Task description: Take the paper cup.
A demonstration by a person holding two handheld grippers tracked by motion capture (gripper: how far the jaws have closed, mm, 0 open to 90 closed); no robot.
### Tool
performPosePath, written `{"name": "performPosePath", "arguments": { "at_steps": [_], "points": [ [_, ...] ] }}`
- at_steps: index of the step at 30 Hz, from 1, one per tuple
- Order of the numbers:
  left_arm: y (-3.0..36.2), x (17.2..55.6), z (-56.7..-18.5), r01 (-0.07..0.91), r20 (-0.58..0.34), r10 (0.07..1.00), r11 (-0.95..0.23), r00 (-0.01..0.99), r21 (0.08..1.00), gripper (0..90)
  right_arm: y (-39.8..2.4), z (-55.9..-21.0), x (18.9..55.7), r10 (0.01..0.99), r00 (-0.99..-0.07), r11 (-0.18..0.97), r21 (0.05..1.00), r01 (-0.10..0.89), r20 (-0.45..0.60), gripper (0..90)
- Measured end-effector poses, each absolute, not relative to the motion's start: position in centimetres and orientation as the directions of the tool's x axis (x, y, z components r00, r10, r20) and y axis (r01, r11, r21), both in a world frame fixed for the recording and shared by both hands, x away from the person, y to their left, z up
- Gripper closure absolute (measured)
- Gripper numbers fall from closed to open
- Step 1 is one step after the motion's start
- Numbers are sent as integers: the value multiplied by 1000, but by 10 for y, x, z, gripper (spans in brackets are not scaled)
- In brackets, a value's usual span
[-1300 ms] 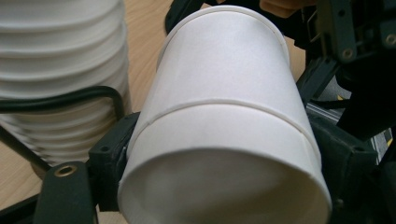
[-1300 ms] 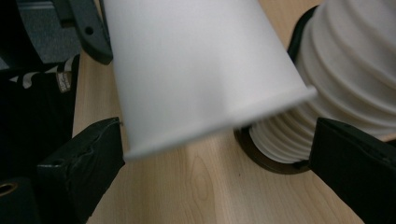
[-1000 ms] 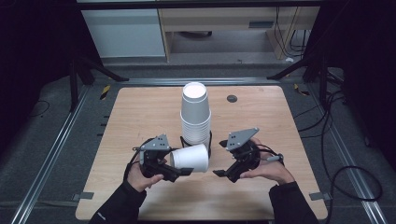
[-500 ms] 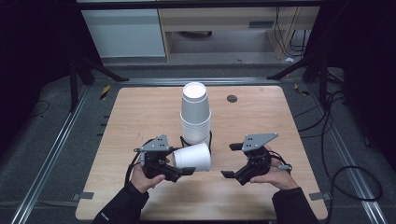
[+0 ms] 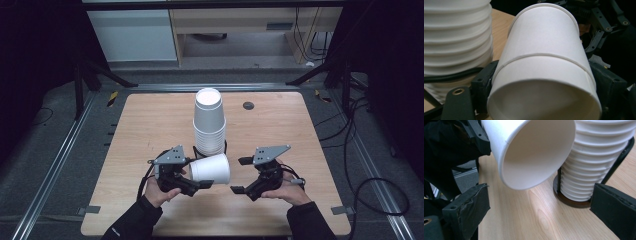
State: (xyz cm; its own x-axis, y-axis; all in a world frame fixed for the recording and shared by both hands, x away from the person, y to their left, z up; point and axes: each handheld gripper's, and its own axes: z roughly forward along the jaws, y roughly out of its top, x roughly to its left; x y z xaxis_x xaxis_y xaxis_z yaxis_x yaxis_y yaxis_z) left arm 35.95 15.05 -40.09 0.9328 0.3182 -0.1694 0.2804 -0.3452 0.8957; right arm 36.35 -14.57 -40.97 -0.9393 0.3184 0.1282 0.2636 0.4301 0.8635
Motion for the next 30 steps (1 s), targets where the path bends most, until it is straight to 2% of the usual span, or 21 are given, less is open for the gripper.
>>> {"name": "performPosePath", "arguments": {
  "at_steps": [8,17,30],
  "points": [
    [141,353,-399,253,-167,254,-355,953,900,196,-140,-410,362,273,-950,416,871,259,153,25],
    [133,349,-400,252,-189,200,-370,961,894,198,-134,-412,357,215,-966,453,862,229,144,31],
    [127,345,-400,238,-182,174,-395,968,888,199,-130,-414,355,160,-976,456,866,208,150,47]
  ]
}}
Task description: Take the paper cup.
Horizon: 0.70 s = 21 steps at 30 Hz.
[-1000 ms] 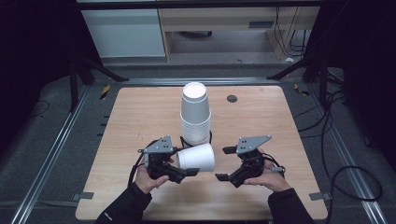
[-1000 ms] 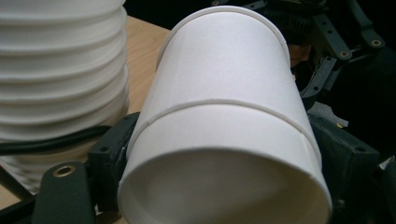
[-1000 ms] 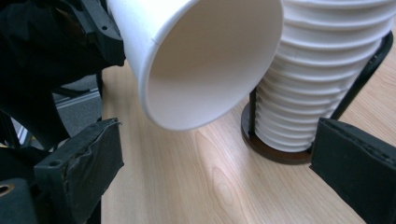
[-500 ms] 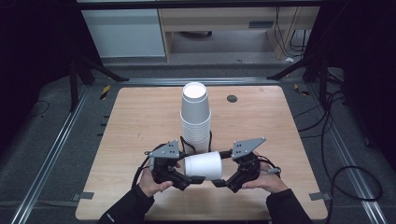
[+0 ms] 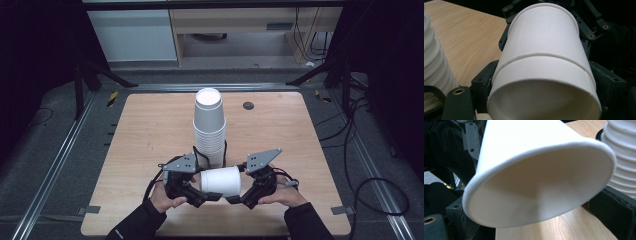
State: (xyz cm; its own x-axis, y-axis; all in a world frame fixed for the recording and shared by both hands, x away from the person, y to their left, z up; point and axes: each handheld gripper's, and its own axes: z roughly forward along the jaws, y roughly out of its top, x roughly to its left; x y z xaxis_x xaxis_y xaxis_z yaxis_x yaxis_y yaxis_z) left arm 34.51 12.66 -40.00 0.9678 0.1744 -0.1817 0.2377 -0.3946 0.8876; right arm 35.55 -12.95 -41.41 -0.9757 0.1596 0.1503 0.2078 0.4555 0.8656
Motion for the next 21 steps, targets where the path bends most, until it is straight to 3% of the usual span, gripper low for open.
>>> {"name": "performPosePath", "arguments": {
  "at_steps": [21],
  "points": [
    [121,345,-403,242,-183,176,-425,967,872,194,-130,-420,356,130,-979,471,859,200,157,95]
  ]
}}
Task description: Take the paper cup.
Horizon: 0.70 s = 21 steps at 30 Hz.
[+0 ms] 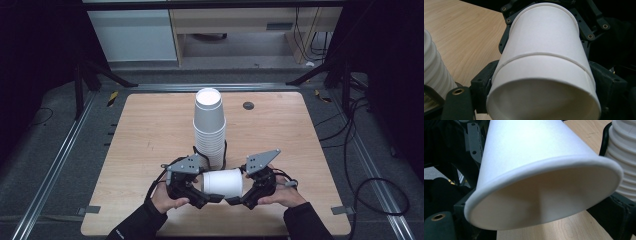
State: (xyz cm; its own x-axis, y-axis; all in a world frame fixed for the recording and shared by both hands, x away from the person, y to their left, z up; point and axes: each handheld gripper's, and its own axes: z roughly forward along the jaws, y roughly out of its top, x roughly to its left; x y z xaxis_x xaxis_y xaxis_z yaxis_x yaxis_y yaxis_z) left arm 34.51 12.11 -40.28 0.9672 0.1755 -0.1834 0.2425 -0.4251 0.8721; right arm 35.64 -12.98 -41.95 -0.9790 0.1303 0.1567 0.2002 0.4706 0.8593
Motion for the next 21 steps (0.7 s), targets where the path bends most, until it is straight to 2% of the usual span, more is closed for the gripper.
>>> {"name": "performPosePath", "arguments": {
  "at_steps": [12,21],
  "points": [
    [128,345,-395,255,-188,197,-410,962,876,176,-132,-418,357,135,-976,485,848,214,169,97],
    [145,349,-387,256,-163,245,-421,956,870,152,-146,-410,361,191,-972,494,843,213,134,96]
  ]
}}
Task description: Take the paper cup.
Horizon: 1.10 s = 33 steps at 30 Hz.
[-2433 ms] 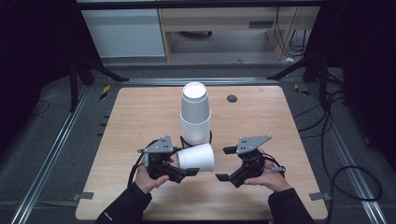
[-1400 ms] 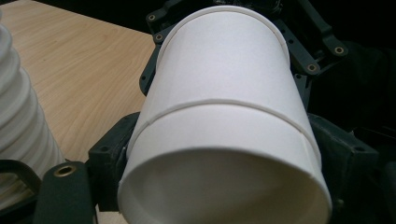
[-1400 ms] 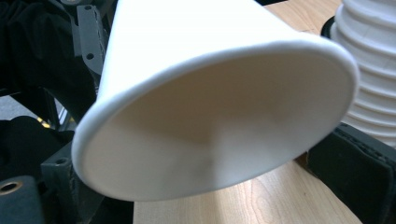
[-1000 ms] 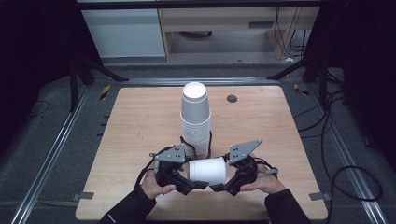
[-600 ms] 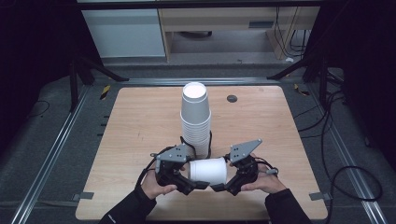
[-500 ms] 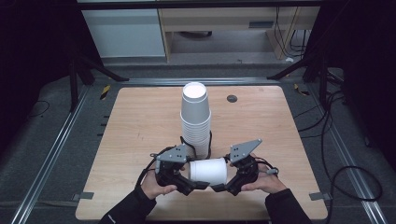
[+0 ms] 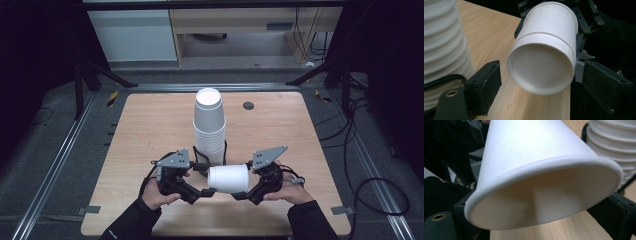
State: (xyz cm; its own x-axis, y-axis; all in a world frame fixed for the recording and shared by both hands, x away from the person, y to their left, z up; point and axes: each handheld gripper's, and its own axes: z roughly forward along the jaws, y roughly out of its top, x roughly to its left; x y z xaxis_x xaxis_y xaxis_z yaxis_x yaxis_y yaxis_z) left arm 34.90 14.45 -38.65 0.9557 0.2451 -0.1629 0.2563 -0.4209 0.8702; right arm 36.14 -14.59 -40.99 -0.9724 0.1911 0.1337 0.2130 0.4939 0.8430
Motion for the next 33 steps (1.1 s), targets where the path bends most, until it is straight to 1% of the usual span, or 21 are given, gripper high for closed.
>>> {"name": "performPosePath", "arguments": {
  "at_steps": [4,9,14,23,33],
  "points": [
    [150,350,-384,250,-131,282,-441,950,862,149,-151,-405,364,214,-971,520,829,206,106,96],
    [153,353,-388,256,-114,309,-470,944,845,148,-152,-397,370,237,-969,559,806,195,70,96],
    [155,353,-395,267,-104,335,-487,936,831,147,-149,-384,375,239,-971,597,784,170,29,96],
    [152,357,-407,276,-119,323,-499,939,822,149,-135,-374,381,215,-976,664,738,124,-29,96],
    [148,360,-412,280,-124,313,-522,942,806,147,-118,-374,383,165,-985,725,682,90,-46,96]
  ]
}}
